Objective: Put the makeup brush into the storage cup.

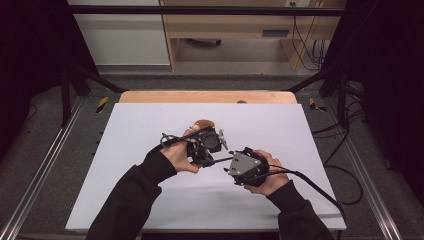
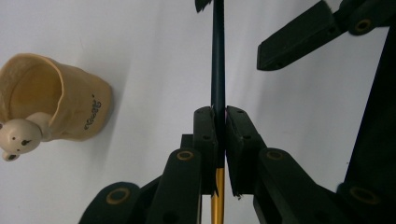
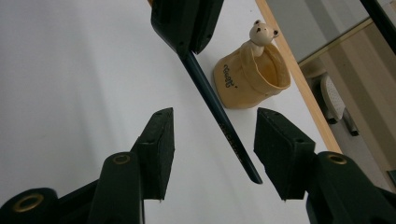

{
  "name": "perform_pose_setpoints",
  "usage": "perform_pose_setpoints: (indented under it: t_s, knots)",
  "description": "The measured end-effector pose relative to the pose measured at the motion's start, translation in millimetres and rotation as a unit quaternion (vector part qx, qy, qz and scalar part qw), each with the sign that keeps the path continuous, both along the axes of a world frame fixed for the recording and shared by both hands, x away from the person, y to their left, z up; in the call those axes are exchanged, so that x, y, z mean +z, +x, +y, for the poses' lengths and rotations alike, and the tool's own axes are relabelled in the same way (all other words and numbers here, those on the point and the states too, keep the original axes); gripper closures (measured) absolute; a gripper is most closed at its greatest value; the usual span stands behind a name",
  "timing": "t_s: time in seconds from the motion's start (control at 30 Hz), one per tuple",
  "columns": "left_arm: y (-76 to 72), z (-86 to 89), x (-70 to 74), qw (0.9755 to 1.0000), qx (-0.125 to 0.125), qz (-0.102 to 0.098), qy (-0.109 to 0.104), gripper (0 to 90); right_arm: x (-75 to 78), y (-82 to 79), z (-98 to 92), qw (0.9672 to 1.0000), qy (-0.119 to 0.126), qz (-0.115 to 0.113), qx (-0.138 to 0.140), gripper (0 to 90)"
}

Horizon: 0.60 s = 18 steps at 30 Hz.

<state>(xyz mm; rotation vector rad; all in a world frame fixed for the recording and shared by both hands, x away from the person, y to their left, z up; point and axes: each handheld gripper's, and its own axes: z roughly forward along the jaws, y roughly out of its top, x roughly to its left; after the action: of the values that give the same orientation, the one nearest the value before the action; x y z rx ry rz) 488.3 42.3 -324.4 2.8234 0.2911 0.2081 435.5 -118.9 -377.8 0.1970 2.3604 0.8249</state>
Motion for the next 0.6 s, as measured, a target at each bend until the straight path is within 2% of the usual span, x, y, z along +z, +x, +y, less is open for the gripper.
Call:
perform_pose_setpoints:
  t_s: [0.1, 0.23, 0.3, 0.6]
  knots:
    - [-0.9, -4.0, 3.3, 1.0000, -0.001, 0.001, 0.006, 82.5, 0.5, -1.1, 0.7, 1.0000, 0.001, -0.009, 0.002, 48.7]
    - [-3.4, -9.2, 5.3, 1.0000, 0.001, 0.006, -0.002, 82.5, 1.3, -1.9, 1.7, 0.9998, -0.003, -0.019, 0.007, 51.0]
    - [-3.1, -11.3, 7.7, 0.9999, -0.007, 0.004, 0.013, 82.5, 1.2, -2.1, 2.8, 0.9996, -0.005, -0.024, 0.013, 52.4]
    - [-5.7, -17.4, 13.9, 0.9997, -0.009, 0.003, 0.022, 82.5, 0.6, -4.0, 4.7, 0.9988, -0.005, -0.037, 0.030, 64.3]
